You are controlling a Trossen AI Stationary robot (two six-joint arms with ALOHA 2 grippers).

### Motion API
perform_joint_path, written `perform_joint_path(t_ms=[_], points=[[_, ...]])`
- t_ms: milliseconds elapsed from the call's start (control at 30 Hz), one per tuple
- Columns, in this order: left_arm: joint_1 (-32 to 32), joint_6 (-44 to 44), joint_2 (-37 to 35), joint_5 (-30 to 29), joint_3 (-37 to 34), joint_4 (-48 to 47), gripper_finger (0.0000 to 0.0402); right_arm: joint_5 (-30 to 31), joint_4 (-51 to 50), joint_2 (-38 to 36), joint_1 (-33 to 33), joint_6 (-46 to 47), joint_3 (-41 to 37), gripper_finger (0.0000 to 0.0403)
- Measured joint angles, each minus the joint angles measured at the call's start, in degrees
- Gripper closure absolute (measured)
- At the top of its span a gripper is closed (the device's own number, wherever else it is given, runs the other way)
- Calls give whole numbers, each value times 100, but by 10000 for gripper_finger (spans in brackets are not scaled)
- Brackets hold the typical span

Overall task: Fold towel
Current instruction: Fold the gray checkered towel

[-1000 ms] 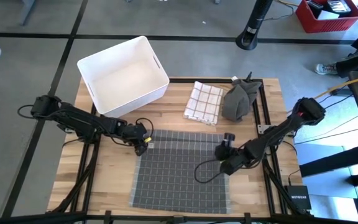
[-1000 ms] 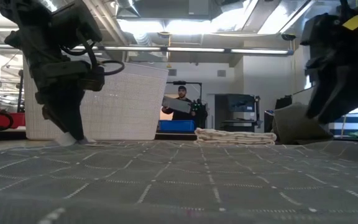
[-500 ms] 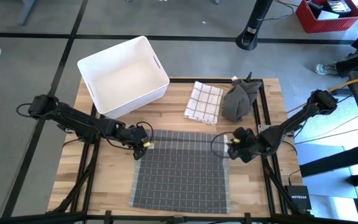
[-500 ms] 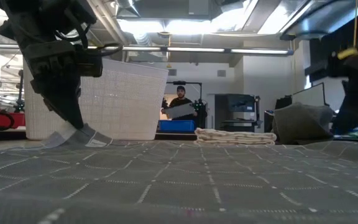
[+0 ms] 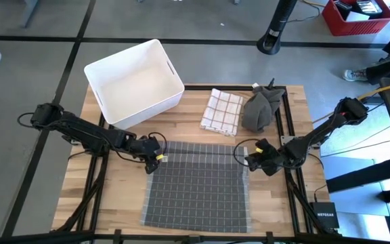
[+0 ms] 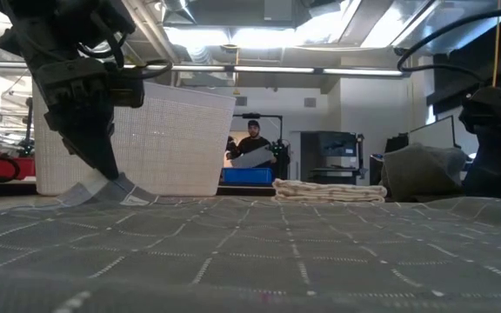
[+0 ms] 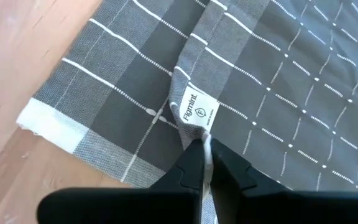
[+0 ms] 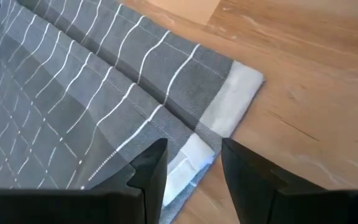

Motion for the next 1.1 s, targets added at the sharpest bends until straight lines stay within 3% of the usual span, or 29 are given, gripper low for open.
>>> perform_joint_path(t_ms=[367,600,967,1100], points=[[0,42,0,-2,0,7,388,-55,420,337,0,-189,-2,251],[0,44,0,-2,0,1,387,-494,495,275,0,-401,-2,251],[0,95,0,-4,0,2,387,-438,979,260,0,-1317,-2,251],[2,184,0,-97,0,2,387,-260,1057,260,0,-1743,-2,281]])
